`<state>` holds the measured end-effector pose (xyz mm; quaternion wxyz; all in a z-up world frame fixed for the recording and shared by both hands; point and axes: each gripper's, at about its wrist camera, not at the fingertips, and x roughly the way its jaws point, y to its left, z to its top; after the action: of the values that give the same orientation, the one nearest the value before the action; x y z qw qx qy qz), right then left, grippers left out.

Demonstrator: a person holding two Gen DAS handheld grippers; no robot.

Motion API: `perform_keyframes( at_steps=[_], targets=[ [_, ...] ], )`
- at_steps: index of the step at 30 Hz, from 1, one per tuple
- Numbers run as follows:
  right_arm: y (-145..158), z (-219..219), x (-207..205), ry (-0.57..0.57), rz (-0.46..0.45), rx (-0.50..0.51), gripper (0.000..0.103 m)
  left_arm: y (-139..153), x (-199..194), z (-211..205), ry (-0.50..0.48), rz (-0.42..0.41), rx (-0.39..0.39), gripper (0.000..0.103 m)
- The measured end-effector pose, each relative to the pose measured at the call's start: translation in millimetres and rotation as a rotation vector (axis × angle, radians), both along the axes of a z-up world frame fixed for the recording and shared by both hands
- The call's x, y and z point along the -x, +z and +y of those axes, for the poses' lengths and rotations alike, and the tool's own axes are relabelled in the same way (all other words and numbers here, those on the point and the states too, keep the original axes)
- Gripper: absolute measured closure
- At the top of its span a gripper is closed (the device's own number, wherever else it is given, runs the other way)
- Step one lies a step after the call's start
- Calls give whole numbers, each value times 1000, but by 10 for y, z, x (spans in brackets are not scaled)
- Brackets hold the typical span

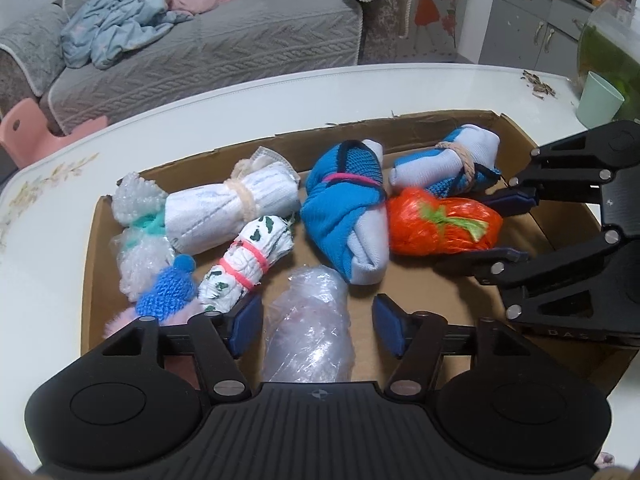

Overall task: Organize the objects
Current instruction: 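Carry both bundles into the tray and open both grippers to release them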

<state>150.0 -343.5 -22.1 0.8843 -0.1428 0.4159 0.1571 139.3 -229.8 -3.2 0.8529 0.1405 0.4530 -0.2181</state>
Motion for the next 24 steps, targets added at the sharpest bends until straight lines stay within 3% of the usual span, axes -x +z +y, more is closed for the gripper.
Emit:
perform_keyframes(
  at_steps=[6, 15, 24],
  targets=[
    [34, -17, 37, -38, 9, 5, 49, 62, 39, 27, 18, 3, 11, 26],
    [185, -38, 145, -93, 0, -11, 41, 235, 177, 153, 62, -17, 39, 18],
    [264, 3, 251, -201, 13, -40, 30, 431, 351, 488, 174, -15, 128, 15]
  ],
)
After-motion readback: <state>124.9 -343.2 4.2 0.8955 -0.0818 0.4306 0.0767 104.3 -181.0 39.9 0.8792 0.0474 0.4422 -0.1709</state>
